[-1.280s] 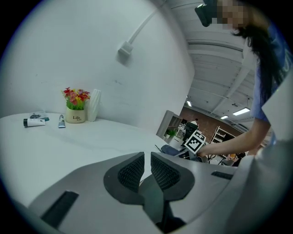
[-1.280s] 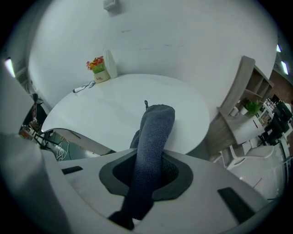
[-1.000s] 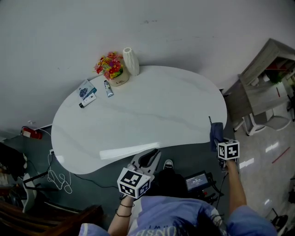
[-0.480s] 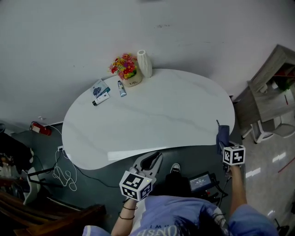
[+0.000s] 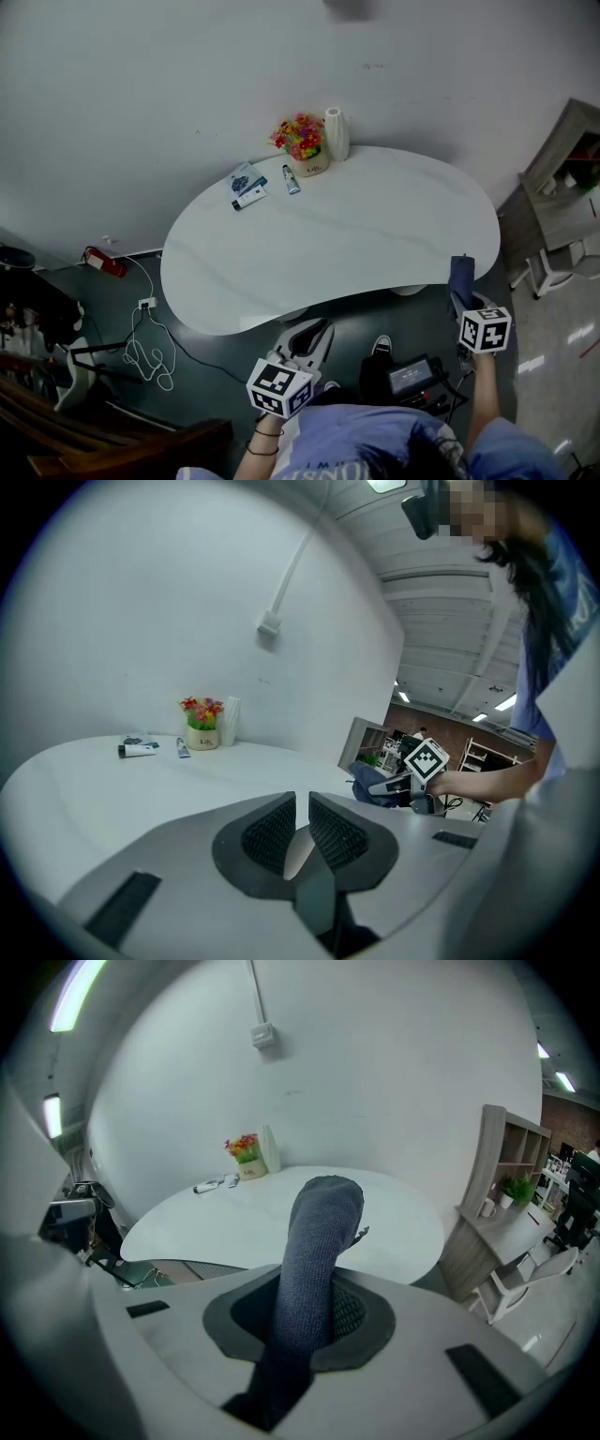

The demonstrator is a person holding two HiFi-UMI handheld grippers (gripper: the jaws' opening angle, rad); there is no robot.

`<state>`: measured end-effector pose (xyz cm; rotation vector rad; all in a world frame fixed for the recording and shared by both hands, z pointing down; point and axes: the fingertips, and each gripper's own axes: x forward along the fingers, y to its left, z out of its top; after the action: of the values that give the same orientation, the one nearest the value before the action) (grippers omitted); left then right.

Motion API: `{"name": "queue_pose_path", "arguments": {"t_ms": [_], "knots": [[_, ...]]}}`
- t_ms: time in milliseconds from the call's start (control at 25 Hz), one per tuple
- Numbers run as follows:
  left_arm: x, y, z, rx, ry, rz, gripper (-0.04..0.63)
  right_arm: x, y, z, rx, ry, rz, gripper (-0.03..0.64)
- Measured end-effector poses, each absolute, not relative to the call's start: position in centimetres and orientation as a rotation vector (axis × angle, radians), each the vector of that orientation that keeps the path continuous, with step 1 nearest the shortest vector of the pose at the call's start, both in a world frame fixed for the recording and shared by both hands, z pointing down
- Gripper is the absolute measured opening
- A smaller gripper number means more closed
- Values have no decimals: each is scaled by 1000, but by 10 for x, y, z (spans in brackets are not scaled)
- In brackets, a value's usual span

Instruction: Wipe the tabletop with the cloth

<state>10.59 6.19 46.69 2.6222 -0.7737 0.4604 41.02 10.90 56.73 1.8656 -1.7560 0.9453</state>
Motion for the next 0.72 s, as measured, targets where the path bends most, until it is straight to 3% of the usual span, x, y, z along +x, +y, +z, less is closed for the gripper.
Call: {"name": "queue_pose_path", "arguments": {"t_ms": [400,720], "knots": [[-4,136,469,2584,-868,399,41,285,170,537,1829,-1860,873,69],[-56,189,477,2545,-907,351,41,234,232,534,1811,-1851,862,69]]}}
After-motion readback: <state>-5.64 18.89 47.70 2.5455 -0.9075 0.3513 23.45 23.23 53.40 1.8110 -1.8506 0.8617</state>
